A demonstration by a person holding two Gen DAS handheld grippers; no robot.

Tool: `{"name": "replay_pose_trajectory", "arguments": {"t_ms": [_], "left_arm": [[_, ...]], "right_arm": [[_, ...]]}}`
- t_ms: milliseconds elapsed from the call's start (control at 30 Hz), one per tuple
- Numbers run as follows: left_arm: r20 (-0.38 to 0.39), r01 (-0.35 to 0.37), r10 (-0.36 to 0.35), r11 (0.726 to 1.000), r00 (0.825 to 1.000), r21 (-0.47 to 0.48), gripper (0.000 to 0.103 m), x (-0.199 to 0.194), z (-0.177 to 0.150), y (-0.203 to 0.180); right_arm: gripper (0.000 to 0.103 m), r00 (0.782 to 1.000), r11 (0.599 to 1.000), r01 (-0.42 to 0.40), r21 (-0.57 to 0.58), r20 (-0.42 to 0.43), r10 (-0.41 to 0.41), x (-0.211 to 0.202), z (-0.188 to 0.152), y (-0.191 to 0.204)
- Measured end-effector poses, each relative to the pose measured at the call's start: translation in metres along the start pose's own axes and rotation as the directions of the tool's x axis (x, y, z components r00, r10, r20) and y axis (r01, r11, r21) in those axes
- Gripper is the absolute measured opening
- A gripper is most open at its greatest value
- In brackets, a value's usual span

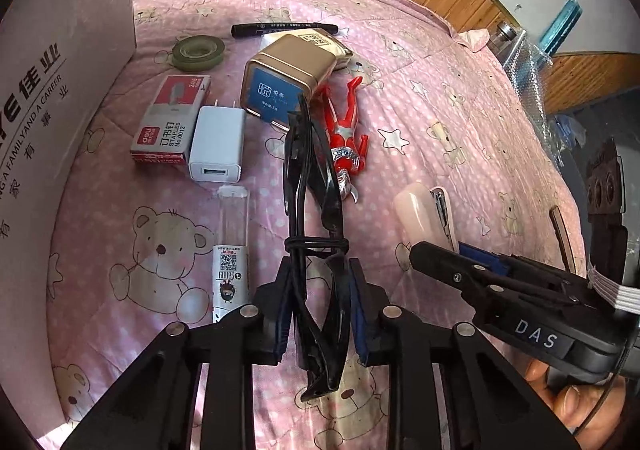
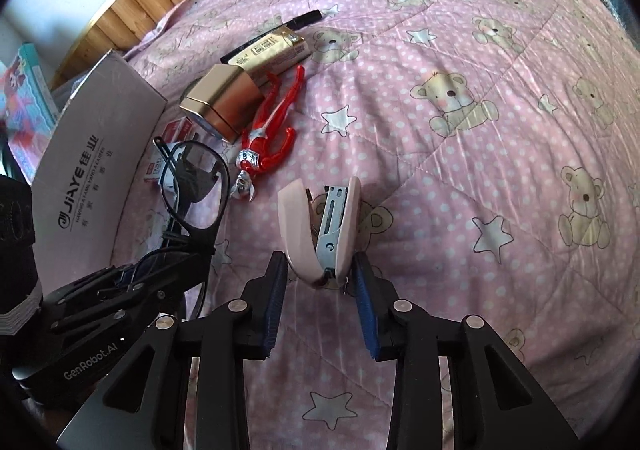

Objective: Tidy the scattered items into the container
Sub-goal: 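Lift the glasses and stapler and carry both toward the white box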

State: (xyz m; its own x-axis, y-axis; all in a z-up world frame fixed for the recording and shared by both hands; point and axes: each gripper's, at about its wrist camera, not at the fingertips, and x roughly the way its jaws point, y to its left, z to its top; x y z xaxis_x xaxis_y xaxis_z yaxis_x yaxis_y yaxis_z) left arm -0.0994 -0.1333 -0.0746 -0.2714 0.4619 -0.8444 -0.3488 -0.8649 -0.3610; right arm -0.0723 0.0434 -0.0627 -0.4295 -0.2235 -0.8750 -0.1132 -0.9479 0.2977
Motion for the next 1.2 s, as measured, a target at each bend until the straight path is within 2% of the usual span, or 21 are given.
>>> {"name": "replay_pose_trajectory", "arguments": {"t_ms": [467,500,567,667,733,767,800,833,900,1033,1100,1200], "left_arm": [[0.095,-0.027,0.027,1.0,0.995,-0.002,0.026,-0.062,0.003,-0.009],[0.103,-0.028,0.028,1.0,0.994,-0.004,0.026,-0.067,0.003,-0.009],[0.113,-0.032,0.032,0.999,0.993,-0.002,0.025,-0.074,0.003,-0.009],[0.129,-0.038,0.037,0.999,0.991,0.002,0.026,-0.084,0.001,-0.011],[0.136,-0.041,0.041,0.999,0.99,-0.003,0.026,-0.088,-0.001,-0.011],[0.135,-0.041,0.041,0.999,0.99,-0.001,0.026,-0.089,-0.001,-0.011],[0.136,-0.051,0.051,0.999,0.989,-0.003,0.026,-0.089,-0.002,-0.011],[0.134,-0.051,0.052,0.999,0.99,-0.008,0.026,-0.09,-0.003,-0.009],[0.133,-0.049,0.051,0.999,0.99,-0.021,0.026,-0.091,-0.006,-0.006],[0.123,-0.048,0.052,0.998,0.991,-0.039,0.026,-0.089,-0.01,0.0],[0.118,-0.045,0.05,0.998,0.992,-0.045,0.026,-0.088,-0.011,0.003],[0.119,-0.037,0.042,0.998,0.992,-0.046,0.026,-0.088,-0.009,0.004]], "right_arm": [[0.029,0.995,0.997,-0.08,-0.009,0.066,0.081,-0.036,-0.007,0.013],[0.003,0.994,0.996,-0.09,-0.015,0.063,0.091,-0.037,-0.008,0.015],[0.004,0.993,0.995,-0.103,-0.012,0.065,0.103,-0.04,-0.008,0.017],[0.004,0.996,0.997,-0.064,-0.054,0.059,0.067,-0.038,-0.01,0.024],[0.012,0.995,0.998,0.0,-0.067,0.095,0.007,-0.033,-0.011,0.023],[0.018,0.997,0.997,0.005,-0.082,0.082,0.002,-0.027,-0.009,0.024],[0.039,0.997,0.997,-0.014,-0.079,0.077,0.02,-0.023,-0.008,0.023],[0.047,0.996,0.996,-0.025,-0.087,0.083,0.032,-0.019,-0.006,0.025],[0.047,0.997,0.994,0.009,-0.111,0.076,0.0,-0.005,0.0,0.028],[0.046,0.993,0.991,-0.112,-0.073,0.018,0.114,0.021,0.007,0.023],[0.038,0.987,0.985,-0.16,-0.062,-0.005,0.16,0.026,0.007,0.025],[0.032,0.988,0.985,-0.156,-0.068,-0.009,0.156,0.023,0.004,0.031]]}}
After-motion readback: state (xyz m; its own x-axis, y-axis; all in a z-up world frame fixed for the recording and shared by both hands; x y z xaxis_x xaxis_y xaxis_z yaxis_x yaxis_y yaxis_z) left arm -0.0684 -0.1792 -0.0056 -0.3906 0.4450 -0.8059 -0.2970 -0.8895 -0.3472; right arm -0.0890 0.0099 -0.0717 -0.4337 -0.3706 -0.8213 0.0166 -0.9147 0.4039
